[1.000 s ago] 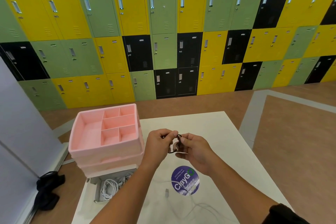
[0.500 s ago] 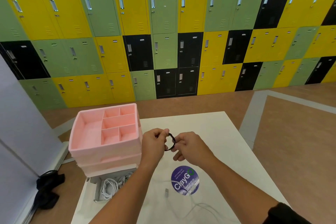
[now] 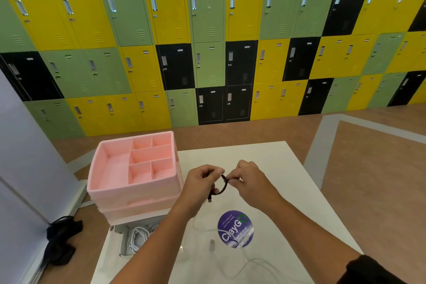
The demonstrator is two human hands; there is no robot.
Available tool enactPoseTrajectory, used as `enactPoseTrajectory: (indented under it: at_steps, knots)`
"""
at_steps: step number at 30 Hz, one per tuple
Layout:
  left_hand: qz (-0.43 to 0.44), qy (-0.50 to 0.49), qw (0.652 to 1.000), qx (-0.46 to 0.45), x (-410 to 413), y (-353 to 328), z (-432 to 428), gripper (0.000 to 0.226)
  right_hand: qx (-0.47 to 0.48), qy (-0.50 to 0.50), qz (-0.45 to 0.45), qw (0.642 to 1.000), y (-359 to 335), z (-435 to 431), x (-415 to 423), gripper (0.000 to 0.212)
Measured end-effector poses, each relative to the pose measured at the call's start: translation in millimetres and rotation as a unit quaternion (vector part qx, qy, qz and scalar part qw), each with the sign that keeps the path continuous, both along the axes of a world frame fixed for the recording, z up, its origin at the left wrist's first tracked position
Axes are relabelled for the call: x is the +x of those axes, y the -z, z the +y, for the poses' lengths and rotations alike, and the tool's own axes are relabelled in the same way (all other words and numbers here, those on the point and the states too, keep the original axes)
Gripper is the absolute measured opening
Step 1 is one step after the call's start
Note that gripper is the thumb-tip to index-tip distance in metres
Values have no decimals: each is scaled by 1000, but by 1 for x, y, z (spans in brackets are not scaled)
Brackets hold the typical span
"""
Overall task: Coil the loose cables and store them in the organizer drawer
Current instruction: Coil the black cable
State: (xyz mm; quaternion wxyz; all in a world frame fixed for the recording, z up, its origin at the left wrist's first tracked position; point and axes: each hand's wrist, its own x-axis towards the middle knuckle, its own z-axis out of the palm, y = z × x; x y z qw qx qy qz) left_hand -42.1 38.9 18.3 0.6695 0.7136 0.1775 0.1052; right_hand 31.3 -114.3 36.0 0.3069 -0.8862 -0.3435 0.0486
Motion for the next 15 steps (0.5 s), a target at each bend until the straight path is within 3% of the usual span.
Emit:
enactPoseTrajectory:
  at_steps: [3, 6, 10, 15]
  knots:
    - [21, -13, 996, 83, 1, -1, 0, 19, 9, -7, 0, 1000, -1, 4, -4, 21]
    - [40, -15, 994, 99, 0, 1, 2, 24, 24, -21, 12, 999, -3, 7, -7, 19]
    - [51, -5, 997, 50, 1, 8, 3, 28, 23, -41, 6, 999, -3, 4, -7, 19]
    - [29, 6, 993, -111, 3, 5, -7, 28, 103, 1, 7, 995, -3, 6, -8, 20]
